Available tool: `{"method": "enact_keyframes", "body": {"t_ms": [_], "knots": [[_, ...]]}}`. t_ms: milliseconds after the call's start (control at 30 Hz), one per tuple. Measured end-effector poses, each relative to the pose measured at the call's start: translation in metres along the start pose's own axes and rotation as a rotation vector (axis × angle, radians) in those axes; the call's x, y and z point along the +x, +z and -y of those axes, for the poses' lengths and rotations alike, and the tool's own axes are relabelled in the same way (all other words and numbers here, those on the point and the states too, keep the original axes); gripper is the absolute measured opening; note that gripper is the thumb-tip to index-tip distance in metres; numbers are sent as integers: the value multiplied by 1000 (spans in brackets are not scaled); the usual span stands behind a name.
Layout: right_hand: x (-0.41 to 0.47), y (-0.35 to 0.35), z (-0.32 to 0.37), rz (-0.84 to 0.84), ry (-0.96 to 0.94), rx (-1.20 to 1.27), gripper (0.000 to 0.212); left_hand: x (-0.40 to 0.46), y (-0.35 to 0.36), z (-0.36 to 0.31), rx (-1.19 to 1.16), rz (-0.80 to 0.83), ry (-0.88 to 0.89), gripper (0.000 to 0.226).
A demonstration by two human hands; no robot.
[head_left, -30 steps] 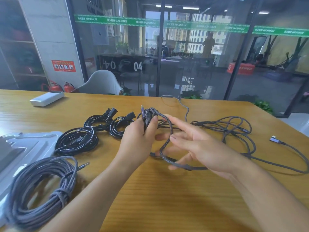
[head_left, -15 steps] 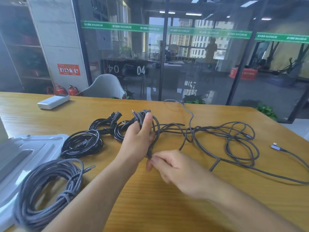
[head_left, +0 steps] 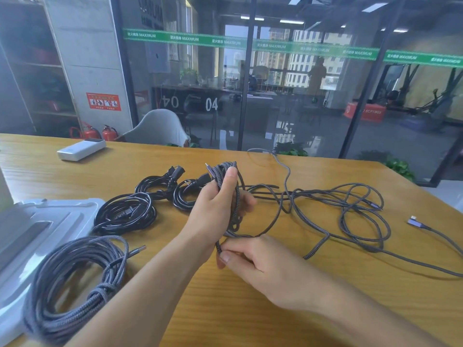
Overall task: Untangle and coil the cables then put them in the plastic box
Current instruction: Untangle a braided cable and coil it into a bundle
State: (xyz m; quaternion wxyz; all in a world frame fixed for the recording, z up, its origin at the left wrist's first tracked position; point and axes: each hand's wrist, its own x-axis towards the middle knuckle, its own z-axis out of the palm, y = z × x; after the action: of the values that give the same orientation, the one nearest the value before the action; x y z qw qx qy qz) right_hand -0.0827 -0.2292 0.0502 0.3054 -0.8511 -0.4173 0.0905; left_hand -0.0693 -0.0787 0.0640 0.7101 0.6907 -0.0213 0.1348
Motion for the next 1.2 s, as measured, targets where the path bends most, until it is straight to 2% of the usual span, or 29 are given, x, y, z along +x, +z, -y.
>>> {"method": "enact_keyframes", "body": {"t_ms": [100,267,467,600,767,933,1000,1100,1200], "knots": [[0,1,0,8,-15,-37,26,-2,0,-3,-61,52,-12,67],[2,0,-2,48,-9,-42,27,-5,-4,-12,-33,140,3,49],[3,0,-12,48,-2,-120,48,-10,-2,-21,0,177,0,43],[4,-5,-18,51,18,-159,62,-10,-3,-24,3,159,-31,50],[-1,-35,-37,92,-19,-109,53,-11,-9,-30,-33,196,-40,45],[-5,-60,-58,118,50,-103,45,-10,-14,-35,-104,233,-64,46],[-8,-71,-67,88,82,-108,48,-10,-18,-37,-136,227,-65,46],[-15,-87,-81,-53,140,-15,53,-10,-20,-40,-179,225,-76,48],[-17,-93,-91,-174,150,-36,54,-13,-16,-39,-167,275,-107,46]]}}
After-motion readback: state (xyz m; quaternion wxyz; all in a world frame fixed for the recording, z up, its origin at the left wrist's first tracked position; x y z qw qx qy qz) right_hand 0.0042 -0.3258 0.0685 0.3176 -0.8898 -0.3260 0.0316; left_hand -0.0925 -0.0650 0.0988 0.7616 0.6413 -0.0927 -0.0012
